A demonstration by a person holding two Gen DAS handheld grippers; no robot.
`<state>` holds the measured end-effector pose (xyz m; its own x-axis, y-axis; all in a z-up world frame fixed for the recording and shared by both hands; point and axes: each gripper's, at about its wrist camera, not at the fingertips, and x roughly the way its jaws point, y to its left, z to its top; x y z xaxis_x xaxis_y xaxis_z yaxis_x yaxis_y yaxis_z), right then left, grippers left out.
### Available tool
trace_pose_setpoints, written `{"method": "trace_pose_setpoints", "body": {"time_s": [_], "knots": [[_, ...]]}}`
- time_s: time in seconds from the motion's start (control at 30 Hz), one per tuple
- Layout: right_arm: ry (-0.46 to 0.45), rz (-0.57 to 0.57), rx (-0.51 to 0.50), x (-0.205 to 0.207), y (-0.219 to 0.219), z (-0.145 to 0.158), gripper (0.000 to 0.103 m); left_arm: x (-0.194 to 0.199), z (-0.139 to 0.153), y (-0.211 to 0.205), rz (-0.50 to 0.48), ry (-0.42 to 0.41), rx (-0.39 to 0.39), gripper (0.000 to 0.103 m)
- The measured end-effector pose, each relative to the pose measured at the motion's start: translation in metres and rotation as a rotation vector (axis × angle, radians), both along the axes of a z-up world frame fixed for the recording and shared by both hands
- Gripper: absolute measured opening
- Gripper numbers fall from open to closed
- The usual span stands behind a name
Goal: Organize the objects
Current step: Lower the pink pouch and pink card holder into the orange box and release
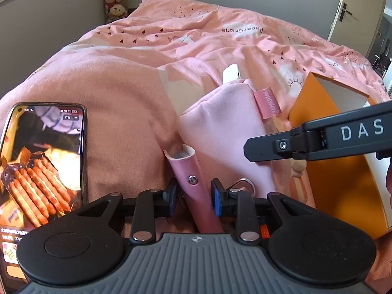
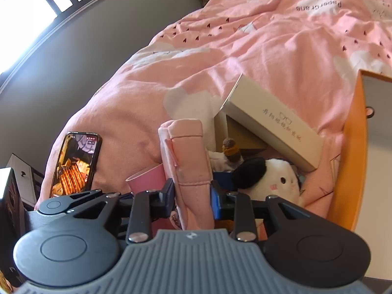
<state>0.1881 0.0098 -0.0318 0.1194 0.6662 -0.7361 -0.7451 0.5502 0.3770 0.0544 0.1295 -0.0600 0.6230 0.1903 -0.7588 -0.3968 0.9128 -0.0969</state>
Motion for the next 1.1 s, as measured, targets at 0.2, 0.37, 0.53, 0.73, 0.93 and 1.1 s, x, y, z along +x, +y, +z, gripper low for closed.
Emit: {"method": "trace_pose_setpoints", "body": {"time_s": [0.2,0.37,0.53,0.73,0.93,1.1], "knots": [[-0.084,-0.062,0.032,-0.002,-0.022,0.025,0.029,-0.005,0.022,0.005,-0.026,-0.062,-0.055,0.023],[-0.091,-0.154,0.111,0.004,-0.054,0.048,0.029,-0.002,0.046,0.014,-0.069,-0.109,-0.168,0.021],[-0.107,-0.271,0.19,0.008,-0.096,0.069,0.029,0.01,0.074,0.011,-0.144,-0.15,-0.24,0.021],[-0.173,-0.462,0.231,0.015,-0.159,0.095,0.029,0.05,0.118,-0.021,-0.344,-0.192,-0.318,0.021],[-0.18,-0.63,0.132,0.028,-0.2,0.073,0.029,0.115,0.118,-0.082,-0.545,-0.068,-0.361,0.021],[-0.089,-0.682,0.032,0.046,-0.209,0.026,0.029,0.164,0.073,-0.125,-0.597,0.15,-0.29,0.021]]}}
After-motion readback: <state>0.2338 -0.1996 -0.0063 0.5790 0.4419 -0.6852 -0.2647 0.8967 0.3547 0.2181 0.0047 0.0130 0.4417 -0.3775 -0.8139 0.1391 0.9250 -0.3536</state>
